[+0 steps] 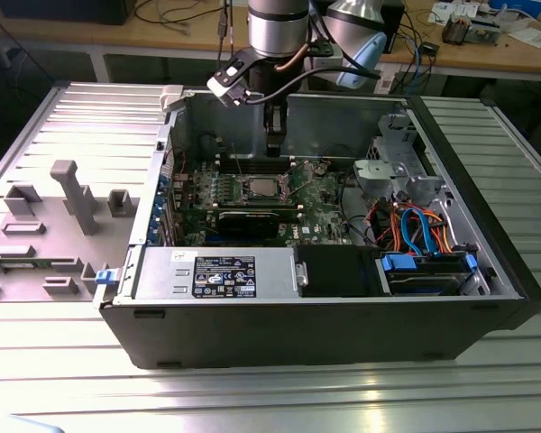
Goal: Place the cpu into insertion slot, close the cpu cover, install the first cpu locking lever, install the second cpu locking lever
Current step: 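Close the cpu cover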
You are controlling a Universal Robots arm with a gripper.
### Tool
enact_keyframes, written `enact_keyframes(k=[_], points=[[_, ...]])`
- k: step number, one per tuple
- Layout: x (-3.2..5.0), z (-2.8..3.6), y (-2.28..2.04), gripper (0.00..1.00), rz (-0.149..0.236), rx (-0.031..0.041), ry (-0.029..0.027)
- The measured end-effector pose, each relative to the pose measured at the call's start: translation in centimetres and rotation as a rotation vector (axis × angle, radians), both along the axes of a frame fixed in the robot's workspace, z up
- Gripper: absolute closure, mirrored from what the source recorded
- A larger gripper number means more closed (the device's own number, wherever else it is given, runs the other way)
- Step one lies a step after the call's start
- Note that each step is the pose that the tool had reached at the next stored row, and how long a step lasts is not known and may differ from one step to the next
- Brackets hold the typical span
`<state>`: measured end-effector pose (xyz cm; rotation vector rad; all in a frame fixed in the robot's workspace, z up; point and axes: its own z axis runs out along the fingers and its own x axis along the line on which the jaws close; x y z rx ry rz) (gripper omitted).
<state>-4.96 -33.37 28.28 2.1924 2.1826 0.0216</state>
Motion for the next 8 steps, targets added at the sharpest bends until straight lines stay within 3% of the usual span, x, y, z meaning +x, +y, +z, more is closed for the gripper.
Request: enact_keyframes(k=[8], points=[[0.57, 0.00, 0.00, 0.89, 0.000, -0.0001, 0.0000]])
